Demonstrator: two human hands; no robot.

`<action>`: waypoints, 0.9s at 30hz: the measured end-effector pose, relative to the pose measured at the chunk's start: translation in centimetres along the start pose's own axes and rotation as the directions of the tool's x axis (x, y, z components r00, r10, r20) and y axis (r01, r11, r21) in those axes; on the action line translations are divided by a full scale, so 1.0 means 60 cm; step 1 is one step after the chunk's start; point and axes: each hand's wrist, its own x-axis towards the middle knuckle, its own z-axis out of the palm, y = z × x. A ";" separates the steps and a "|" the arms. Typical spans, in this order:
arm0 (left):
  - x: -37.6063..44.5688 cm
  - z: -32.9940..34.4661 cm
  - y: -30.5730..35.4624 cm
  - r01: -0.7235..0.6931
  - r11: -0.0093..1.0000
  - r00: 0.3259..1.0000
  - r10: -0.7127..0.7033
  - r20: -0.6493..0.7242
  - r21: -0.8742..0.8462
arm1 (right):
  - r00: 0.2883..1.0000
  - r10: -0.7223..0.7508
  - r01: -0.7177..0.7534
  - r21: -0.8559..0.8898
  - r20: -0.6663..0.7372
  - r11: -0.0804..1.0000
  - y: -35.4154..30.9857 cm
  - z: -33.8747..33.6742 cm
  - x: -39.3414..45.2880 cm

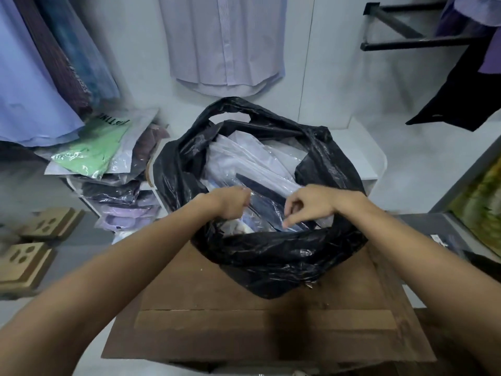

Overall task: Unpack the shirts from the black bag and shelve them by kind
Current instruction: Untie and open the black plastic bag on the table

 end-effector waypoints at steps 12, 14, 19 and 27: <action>-0.120 -0.026 -0.150 0.238 0.927 0.971 -0.232 -0.059 0.288 | 0.991 -0.134 0.132 0.093 0.008 0.987 -0.060 -0.001 0.060; -0.116 -0.027 -0.138 0.229 0.945 0.972 -0.210 -0.105 0.233 | 0.991 -0.112 0.119 0.104 -0.072 0.987 -0.098 0.019 0.111; -0.098 -0.024 -0.121 0.379 0.922 0.925 -0.381 0.005 0.076 | 0.993 0.004 0.013 0.142 -0.119 0.990 -0.174 0.090 0.181; -0.105 -0.022 -0.150 0.419 0.907 0.908 -0.419 0.022 -0.022 | 0.990 0.136 -0.125 0.242 -0.031 0.962 -0.206 0.094 0.206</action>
